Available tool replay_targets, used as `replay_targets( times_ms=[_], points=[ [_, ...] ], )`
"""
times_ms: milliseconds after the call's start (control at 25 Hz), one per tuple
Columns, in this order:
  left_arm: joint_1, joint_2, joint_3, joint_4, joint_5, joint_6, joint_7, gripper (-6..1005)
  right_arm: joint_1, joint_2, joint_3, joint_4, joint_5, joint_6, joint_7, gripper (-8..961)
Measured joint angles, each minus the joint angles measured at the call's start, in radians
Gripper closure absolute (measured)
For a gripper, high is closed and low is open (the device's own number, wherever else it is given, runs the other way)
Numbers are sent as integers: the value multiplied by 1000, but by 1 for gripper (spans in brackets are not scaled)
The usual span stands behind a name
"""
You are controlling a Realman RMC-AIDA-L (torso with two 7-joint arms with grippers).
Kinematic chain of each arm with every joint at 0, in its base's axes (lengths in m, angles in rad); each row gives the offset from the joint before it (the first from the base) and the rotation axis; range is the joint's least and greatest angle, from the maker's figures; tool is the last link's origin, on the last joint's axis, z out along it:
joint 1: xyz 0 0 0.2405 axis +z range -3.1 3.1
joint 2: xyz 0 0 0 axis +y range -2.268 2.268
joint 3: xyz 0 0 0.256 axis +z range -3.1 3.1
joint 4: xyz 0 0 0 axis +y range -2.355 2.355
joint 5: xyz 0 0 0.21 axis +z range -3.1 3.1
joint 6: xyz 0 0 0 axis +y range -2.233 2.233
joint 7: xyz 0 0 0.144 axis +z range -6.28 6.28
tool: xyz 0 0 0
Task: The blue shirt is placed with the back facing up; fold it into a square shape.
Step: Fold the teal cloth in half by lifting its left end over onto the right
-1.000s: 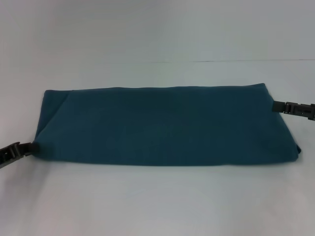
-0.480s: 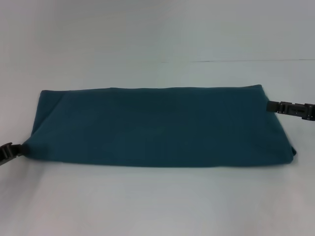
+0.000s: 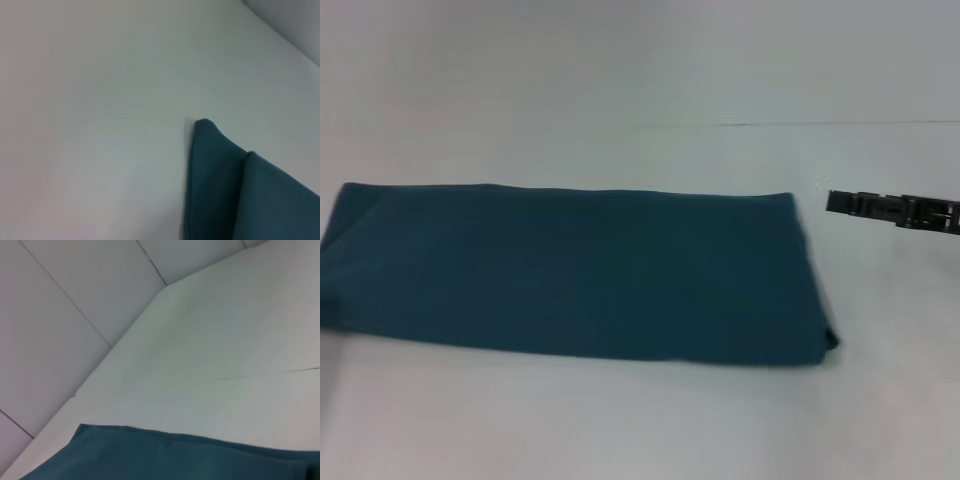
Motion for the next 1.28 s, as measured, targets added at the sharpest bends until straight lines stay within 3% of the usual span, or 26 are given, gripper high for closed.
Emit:
replay_targets(
  times_ms=[520,720,880,1120,1280],
  points=[
    [14,26,-111,77,75,-8,-9,955,62,11,-45,49,2,55,0,154],
    [5,23,-102,93,-24,141,7,950,52,13,-45,49,4,51,-1,159],
    [-34,-5,-33,94,-184,284,38,946,36,13,-45,51,5,50,-5,163],
    [-139,-81,176,58,-366,324,60,940,5,-2,-45,55,4,32,-18,170],
    [-220,-85,317,-140,-499,287,134,936,-18,-23,-45,54,1,4,-35,174]
  ],
)
